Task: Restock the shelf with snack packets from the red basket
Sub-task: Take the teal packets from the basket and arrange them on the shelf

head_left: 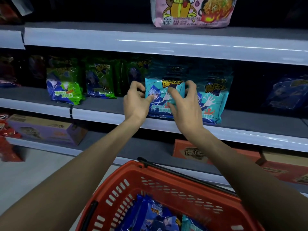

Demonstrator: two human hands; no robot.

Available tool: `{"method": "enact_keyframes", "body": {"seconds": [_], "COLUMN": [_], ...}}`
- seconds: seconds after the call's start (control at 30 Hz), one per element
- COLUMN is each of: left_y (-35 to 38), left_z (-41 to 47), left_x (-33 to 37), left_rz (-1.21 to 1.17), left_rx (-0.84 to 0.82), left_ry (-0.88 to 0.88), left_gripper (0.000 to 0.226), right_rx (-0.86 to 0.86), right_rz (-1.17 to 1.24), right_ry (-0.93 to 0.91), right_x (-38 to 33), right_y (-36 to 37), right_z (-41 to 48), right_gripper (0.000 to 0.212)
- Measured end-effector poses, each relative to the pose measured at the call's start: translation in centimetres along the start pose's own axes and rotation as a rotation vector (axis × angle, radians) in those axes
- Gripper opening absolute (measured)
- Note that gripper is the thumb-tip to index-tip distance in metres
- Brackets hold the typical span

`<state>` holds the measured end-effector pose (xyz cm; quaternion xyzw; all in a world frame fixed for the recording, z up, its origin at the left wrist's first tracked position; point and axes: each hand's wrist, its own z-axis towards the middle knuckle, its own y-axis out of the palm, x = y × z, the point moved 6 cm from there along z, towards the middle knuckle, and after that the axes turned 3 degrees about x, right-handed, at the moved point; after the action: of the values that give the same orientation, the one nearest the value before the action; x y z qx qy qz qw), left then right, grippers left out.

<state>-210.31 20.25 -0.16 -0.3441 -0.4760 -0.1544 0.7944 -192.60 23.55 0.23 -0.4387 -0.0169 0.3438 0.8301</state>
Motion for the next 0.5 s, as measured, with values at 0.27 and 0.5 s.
{"method": "enact_keyframes", "body": {"seconds": [0.27,0.5], "left_y": [0.7,1.1], "left_z": [-0.3,0.1], "left_x": [0.8,0.5], "left_rz": [0.143,0.213], "left_rx": [-0.021,-0.080], "left_ry": [0.110,0.126], "left_gripper": [0.057,0.057], "right_rx": [-0.058,-0.078], "right_rz": [-0.048,-0.066], "right_ry": [-0.054,-0.066], "right_x": [0.5,0.6], "right_y": [0.7,1.7], "right_z": [-0.5,-0.9], "right_gripper": [0.060,0.054]}}
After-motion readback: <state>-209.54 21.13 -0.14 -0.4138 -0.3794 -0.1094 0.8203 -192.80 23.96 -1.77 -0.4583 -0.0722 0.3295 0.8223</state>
